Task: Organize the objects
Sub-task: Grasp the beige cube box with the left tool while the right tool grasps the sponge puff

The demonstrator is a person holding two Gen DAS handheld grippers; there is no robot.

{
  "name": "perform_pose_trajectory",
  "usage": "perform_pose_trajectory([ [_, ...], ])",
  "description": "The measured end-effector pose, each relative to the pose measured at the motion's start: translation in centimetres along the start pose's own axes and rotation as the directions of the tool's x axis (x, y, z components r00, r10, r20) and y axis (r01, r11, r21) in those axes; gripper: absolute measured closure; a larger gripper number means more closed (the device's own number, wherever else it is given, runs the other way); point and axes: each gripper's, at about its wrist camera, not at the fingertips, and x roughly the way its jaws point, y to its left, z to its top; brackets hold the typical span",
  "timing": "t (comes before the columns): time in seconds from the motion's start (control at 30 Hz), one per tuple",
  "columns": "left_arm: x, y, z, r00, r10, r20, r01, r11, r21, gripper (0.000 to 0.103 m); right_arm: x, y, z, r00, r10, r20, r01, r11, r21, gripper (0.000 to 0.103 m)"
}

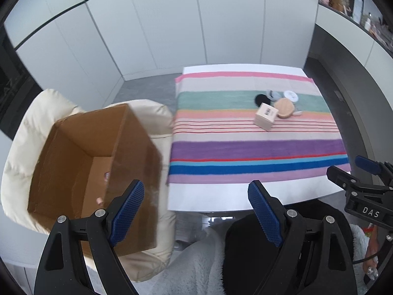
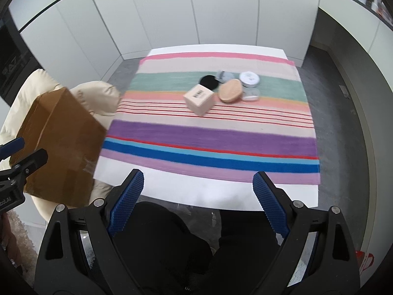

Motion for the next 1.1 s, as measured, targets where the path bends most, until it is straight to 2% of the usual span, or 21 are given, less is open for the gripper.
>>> perform_pose_trajectory([
  [0.17, 1.4, -1.8, 2.0, 1.000, -0.030, -0.005, 0.030, 1.000, -0.003, 0.015, 1.3, -2.5, 0.4, 1.000, -0.013, -0.013, 0.013, 1.000, 0.025, 0.011],
  [0.37, 4.7, -3.8, 5.2, 0.999, -0.043, -0.026, 0.044, 0.999, 0.023, 0.015, 3.7, -5.2, 2.0, 0.999, -0.027, -0.027, 0.029, 0.999, 0.039, 0.011],
  [0.47, 7.4, -4.9, 6.3, 0.998, -0.035, -0.049, 0.037, 0.998, 0.048, 0.015, 5.5, -6.2, 3.2, 0.999, -0.032, -0.034, 0.033, 0.998, 0.045, 0.011],
  [0.63, 11.7, -7.4, 7.5, 0.996, -0.059, -0.067, 0.066, 0.992, 0.105, 0.015, 8.7, -7.3, 5.2, 0.999, -0.034, -0.025, 0.034, 0.999, 0.028, 0.011],
  [0.9, 18.3, -12.2, 9.8, 0.989, -0.141, -0.035, 0.146, 0.971, 0.190, 0.015, 14.9, -9.5, 8.0, 1.000, -0.011, -0.018, 0.010, 1.000, -0.016, 0.011],
  [1.1, 24.2, -15.4, 11.2, 0.978, -0.202, -0.052, 0.208, 0.961, 0.182, 0.015, 17.6, -11.3, 8.8, 1.000, -0.002, -0.029, 0.001, 1.000, -0.028, 0.011],
])
